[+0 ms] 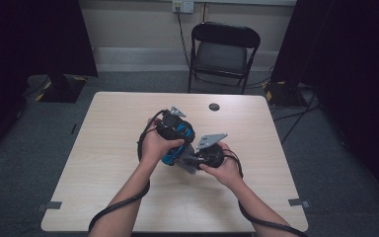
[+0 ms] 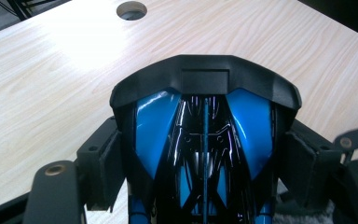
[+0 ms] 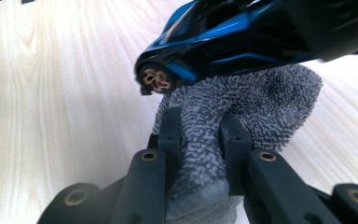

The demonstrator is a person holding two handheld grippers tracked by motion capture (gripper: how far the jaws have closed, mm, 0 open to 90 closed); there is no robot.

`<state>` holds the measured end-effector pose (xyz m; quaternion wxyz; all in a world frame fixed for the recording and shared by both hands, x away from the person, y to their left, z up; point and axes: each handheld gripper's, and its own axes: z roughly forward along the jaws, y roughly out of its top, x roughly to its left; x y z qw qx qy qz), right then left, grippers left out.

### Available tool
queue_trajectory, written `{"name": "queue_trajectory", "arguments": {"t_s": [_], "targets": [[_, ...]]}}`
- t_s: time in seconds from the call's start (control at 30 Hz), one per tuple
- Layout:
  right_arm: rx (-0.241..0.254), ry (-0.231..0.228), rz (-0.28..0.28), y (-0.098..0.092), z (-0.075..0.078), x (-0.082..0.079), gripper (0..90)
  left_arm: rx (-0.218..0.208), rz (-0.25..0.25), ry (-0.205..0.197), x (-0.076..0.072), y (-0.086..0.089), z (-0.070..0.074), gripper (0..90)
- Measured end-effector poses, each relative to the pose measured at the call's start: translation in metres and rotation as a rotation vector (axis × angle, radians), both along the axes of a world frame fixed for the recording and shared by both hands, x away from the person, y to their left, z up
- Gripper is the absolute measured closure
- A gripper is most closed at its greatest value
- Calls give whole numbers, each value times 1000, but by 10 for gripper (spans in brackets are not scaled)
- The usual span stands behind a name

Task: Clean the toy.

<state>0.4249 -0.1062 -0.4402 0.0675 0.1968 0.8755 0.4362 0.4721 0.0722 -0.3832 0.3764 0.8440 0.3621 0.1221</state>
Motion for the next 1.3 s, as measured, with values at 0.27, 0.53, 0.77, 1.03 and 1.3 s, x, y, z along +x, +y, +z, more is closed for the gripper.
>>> {"name": "queue_trajectory", "arguments": {"t_s": [0.27, 0.53, 0.77, 1.03, 1.3], "targets": [[-7, -2, 27, 6, -3, -3, 748, -4, 5, -4, 3, -2, 5, 255], [-2, 5, 48, 10, -6, -5, 746, -1, 7, -7, 7, -5, 7, 255], [4, 17, 71, 14, -11, -9, 747, -9, 10, -14, 7, -6, 8, 255], [-6, 24, 109, 19, -16, -16, 746, -21, 31, -22, 8, 1, 8, 256], [-23, 21, 145, 21, -18, -23, 745, -18, 58, -21, 9, 15, 8, 256]]}}
